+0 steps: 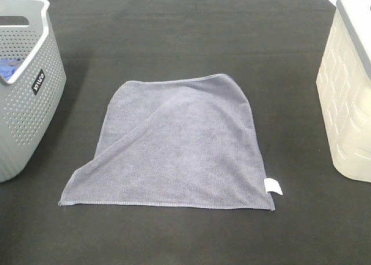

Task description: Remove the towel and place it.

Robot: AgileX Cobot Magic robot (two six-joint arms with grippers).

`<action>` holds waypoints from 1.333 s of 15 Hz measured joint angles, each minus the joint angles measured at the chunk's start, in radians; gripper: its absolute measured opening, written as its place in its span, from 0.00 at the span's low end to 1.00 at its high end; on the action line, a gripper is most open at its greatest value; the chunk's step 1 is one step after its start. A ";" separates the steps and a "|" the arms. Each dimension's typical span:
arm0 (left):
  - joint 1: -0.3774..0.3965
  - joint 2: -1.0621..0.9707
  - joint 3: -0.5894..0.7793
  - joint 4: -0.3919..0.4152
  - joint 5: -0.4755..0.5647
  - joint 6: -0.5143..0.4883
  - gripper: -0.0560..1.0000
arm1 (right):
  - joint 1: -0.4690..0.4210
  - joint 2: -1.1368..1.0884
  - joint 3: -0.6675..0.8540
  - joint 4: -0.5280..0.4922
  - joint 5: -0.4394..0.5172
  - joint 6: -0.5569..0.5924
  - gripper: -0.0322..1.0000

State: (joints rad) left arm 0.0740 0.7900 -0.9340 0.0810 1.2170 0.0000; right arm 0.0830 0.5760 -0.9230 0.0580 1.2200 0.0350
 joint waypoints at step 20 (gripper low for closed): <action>0.001 -0.795 0.415 -0.018 -0.134 -0.006 0.75 | 0.000 -0.580 0.470 -0.044 -0.107 -0.009 0.76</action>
State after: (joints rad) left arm 0.0750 -0.0050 -0.5190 0.0630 1.0830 -0.0060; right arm 0.0830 -0.0040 -0.4530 0.0140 1.1130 0.0260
